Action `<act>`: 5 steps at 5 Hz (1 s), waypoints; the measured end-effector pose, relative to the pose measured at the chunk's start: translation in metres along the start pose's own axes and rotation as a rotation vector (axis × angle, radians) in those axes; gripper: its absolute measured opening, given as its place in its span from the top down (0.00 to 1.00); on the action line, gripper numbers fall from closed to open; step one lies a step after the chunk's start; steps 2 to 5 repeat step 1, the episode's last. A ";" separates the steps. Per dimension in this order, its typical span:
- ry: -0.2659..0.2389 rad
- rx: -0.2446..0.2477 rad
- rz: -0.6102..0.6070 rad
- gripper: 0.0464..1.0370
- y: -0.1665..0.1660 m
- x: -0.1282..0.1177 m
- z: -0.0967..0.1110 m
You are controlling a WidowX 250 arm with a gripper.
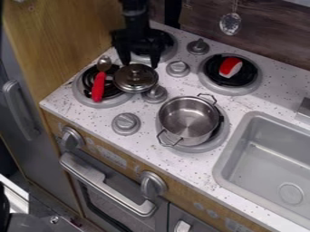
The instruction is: Move the silver pot lid to the bottom left burner
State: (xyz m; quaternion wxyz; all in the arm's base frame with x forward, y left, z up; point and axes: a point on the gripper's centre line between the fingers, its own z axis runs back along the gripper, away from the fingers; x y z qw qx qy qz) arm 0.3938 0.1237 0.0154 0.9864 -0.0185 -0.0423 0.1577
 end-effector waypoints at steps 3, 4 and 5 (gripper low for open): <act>-0.008 0.002 -0.037 0.04 -0.007 -0.017 0.010; -0.008 0.002 -0.037 0.04 -0.007 -0.017 0.010; -0.008 0.002 -0.037 0.04 -0.007 -0.017 0.010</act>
